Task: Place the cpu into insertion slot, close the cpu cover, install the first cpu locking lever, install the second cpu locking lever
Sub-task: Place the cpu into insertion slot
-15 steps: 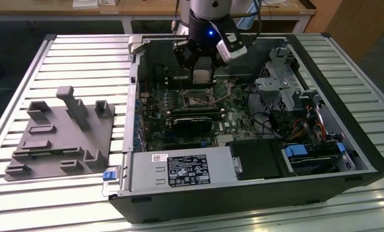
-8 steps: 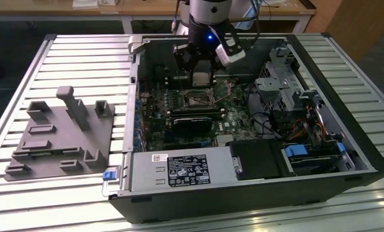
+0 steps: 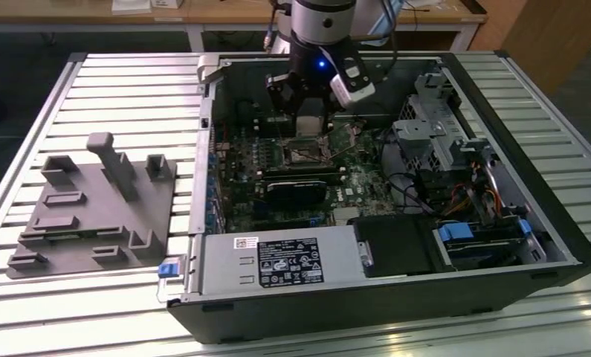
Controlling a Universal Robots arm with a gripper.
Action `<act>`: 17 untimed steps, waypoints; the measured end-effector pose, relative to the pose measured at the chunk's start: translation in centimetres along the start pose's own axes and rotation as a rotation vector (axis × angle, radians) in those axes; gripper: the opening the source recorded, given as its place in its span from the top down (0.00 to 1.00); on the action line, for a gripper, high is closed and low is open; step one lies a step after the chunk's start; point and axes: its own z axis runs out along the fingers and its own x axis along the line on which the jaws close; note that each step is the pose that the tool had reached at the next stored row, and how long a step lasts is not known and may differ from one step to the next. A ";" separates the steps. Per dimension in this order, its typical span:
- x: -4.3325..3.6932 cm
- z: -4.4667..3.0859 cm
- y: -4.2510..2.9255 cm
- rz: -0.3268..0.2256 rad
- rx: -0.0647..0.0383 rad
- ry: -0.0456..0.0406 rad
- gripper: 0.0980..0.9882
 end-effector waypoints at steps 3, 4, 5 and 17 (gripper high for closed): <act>0.00 0.39 0.08 0.000 0.005 -0.0001 0.51; 0.01 0.51 0.11 0.000 0.007 -0.0002 0.51; 0.01 0.63 0.13 0.000 0.009 -0.0002 0.51; 0.02 1.92 0.55 0.000 0.020 -0.0005 0.51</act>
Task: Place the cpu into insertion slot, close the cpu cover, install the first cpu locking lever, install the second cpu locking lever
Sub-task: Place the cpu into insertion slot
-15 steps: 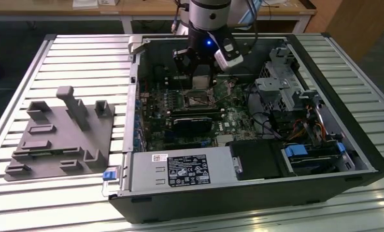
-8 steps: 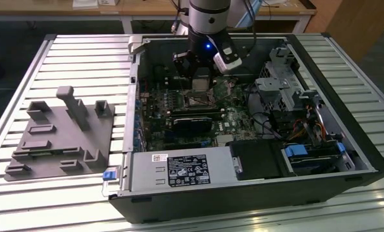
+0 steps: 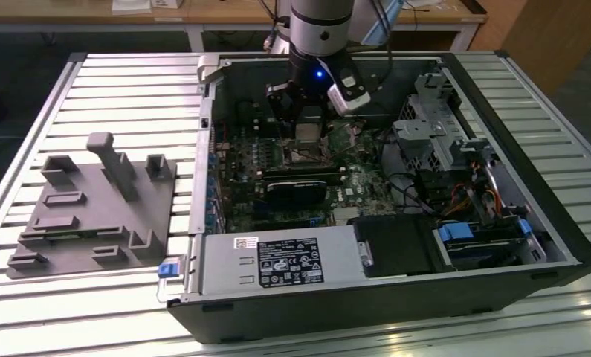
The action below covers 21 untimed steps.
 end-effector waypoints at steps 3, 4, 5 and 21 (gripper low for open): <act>0.01 0.01 0.02 0.000 0.000 0.0001 0.51; 0.01 0.01 0.02 0.000 0.000 0.0001 0.51; 0.00 0.02 0.02 0.002 0.000 0.0000 0.51; 0.00 0.24 0.01 0.275 0.003 -0.0142 0.51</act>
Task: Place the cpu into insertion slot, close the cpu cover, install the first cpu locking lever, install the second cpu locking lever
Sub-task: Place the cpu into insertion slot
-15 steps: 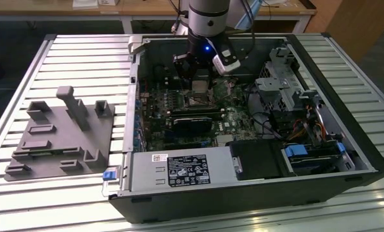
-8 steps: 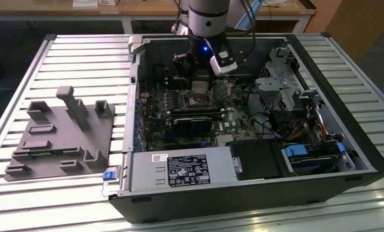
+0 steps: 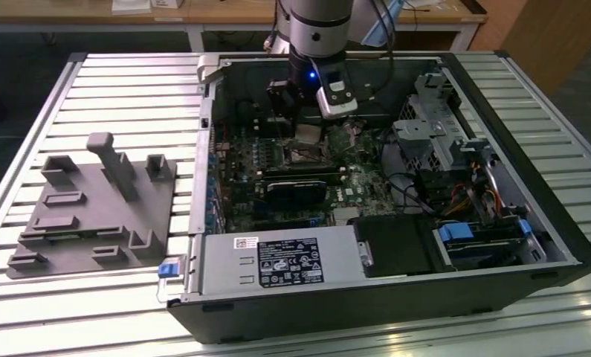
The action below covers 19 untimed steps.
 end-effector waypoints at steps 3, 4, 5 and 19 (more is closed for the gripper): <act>0.00 0.03 0.00 0.054 0.000 -0.0027 0.51; 0.00 0.03 0.00 0.072 0.000 -0.0036 0.51; 0.00 0.04 0.00 0.090 0.001 -0.0045 0.51; 0.00 0.17 -0.01 0.344 0.002 -0.0174 0.51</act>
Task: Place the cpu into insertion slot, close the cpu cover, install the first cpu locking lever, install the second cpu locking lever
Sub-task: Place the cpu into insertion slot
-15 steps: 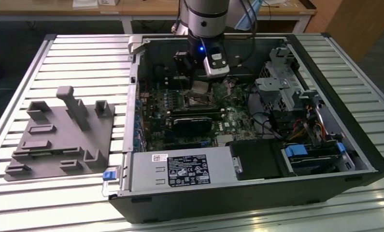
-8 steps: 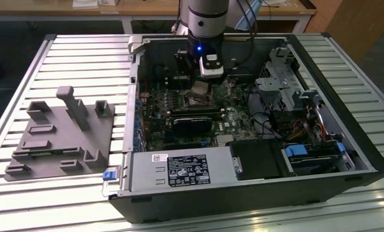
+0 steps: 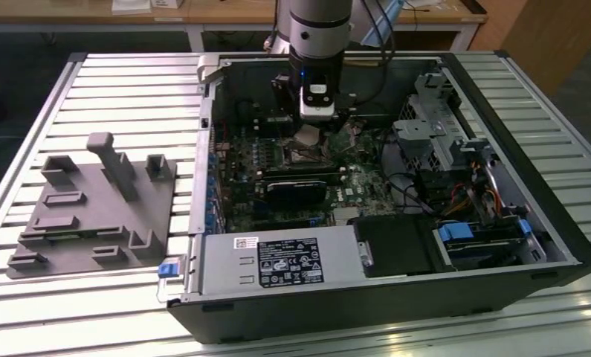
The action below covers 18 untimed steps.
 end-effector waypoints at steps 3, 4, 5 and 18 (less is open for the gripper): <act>0.00 0.03 0.00 0.056 0.000 -0.0028 0.51; 0.00 0.04 0.00 0.073 0.000 -0.0037 0.51; 0.00 0.05 0.00 0.092 0.000 -0.0046 0.51; 0.00 0.19 -0.01 0.328 0.002 -0.0166 0.51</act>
